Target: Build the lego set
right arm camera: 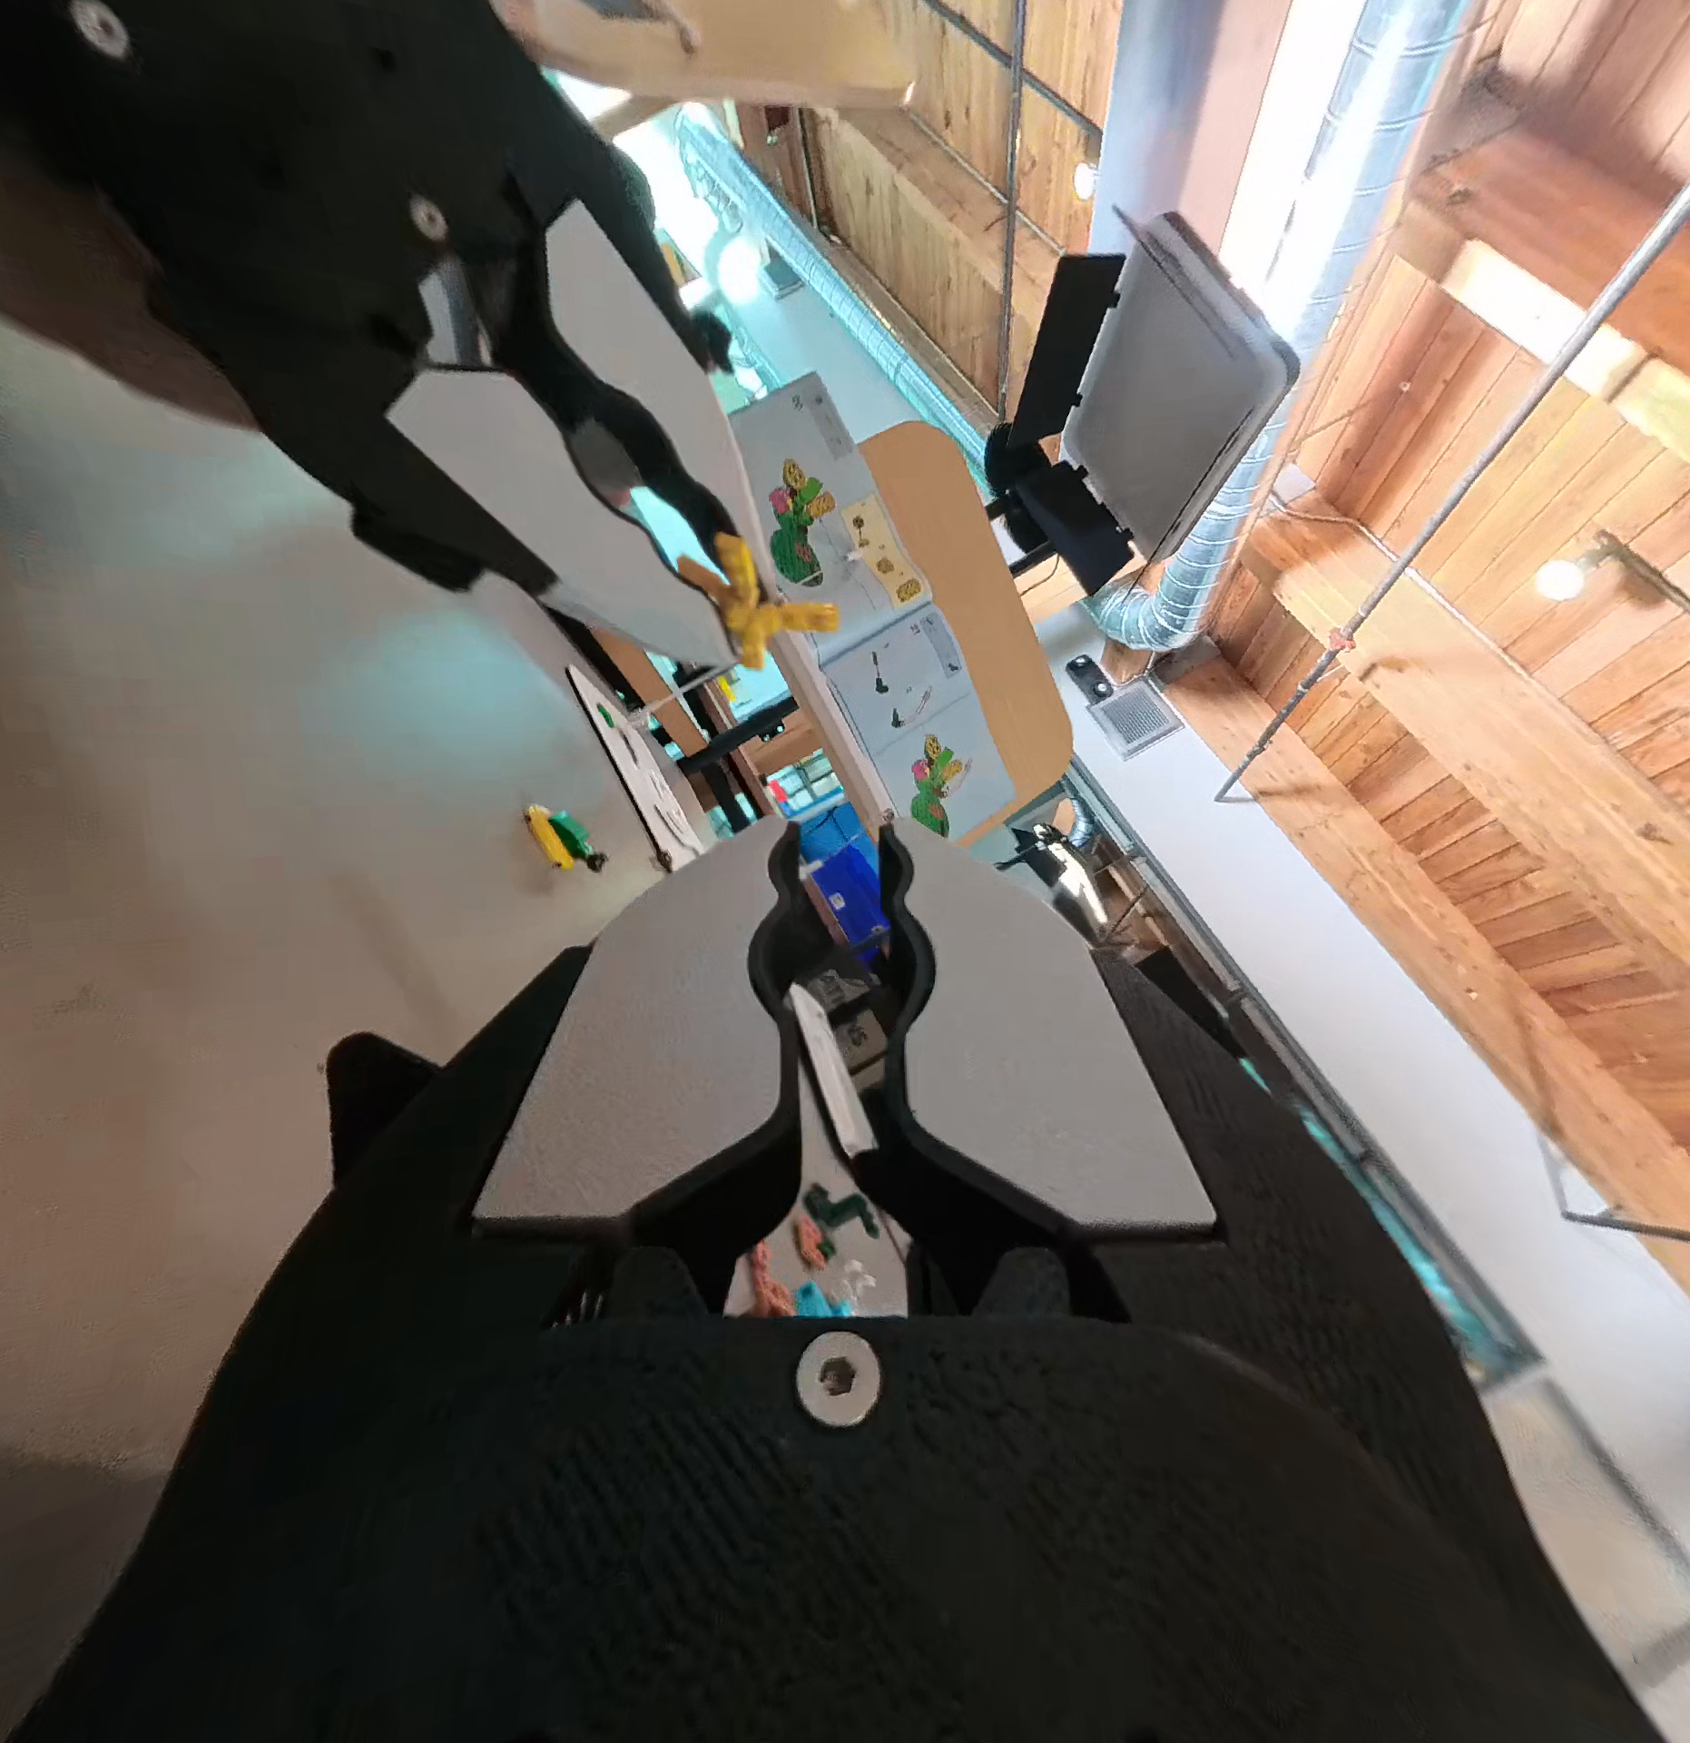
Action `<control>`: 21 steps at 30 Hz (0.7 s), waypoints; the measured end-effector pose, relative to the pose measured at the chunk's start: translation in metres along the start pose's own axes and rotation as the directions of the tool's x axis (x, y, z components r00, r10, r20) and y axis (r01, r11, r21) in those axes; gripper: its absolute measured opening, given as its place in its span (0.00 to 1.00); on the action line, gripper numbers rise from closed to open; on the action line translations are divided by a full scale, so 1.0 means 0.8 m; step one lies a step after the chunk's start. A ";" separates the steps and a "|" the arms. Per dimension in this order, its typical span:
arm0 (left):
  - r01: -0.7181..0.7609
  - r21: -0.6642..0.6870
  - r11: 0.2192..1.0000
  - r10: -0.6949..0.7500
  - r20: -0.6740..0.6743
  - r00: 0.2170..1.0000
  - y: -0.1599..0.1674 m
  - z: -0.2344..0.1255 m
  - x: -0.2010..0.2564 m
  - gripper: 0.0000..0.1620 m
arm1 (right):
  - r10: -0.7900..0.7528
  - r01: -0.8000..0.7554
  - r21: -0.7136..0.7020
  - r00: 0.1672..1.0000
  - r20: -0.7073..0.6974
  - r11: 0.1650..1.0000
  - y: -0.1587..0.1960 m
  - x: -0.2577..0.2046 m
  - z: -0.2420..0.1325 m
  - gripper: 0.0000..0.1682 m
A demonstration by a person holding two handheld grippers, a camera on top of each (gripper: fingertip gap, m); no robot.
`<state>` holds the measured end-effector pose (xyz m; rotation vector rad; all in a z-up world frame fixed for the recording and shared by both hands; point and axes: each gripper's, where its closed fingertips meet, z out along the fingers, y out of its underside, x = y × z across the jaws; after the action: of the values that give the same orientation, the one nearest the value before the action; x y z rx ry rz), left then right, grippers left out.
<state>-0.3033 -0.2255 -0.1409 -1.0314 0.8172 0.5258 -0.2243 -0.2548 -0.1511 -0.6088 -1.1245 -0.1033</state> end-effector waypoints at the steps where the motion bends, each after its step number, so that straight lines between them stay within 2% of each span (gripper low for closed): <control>1: 0.104 0.047 0.993 -0.103 -0.032 0.994 -0.013 0.002 0.004 0.10 | 0.029 -0.029 0.006 1.000 -0.001 1.000 -0.004 0.000 0.001 0.08; 3: 0.334 0.158 0.929 -0.294 -0.231 0.928 -0.046 0.000 0.028 0.10 | 0.099 -0.099 0.021 0.995 -0.001 0.995 -0.011 0.002 0.001 0.08; 4: 0.465 0.209 0.861 -0.371 -0.368 0.853 -0.067 -0.006 0.039 0.10 | 0.151 -0.151 0.028 0.989 0.003 0.988 -0.014 0.005 0.000 0.08; 5: 0.564 0.210 0.798 -0.441 -0.435 0.785 -0.076 -0.009 0.039 0.10 | 0.216 -0.216 0.041 0.976 0.012 0.975 -0.016 0.009 -0.001 0.08; 7: 0.690 0.204 0.694 -0.515 -0.529 0.674 -0.084 -0.014 0.035 0.10 | 0.364 -0.369 0.078 0.929 0.063 0.926 -0.021 0.018 -0.006 0.10; 10: 0.793 0.177 0.583 -0.556 -0.625 0.548 -0.089 -0.023 0.029 0.10 | 0.547 -0.573 0.090 0.811 0.209 0.815 -0.029 0.021 -0.013 0.13; 13: 0.795 0.129 0.593 -0.522 -0.690 0.501 -0.092 -0.028 0.044 0.10 | 0.651 -0.705 0.009 0.659 0.377 0.709 -0.038 0.019 -0.013 0.13; 16: 0.786 0.123 0.606 -0.490 -0.720 0.491 -0.098 -0.031 0.053 0.10 | 0.734 -0.773 -0.129 0.515 0.443 0.621 -0.038 0.023 -0.007 0.13; 21: 0.799 0.123 0.588 -0.438 -0.782 0.443 -0.119 -0.040 0.058 0.10 | 0.760 -0.773 -0.271 0.379 0.528 0.574 -0.038 0.016 -0.011 0.13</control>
<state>-0.2177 -0.2954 -0.1356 -0.9585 1.0340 -0.8023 -0.2227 -0.2817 -0.1299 -1.1579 -1.3274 1.0131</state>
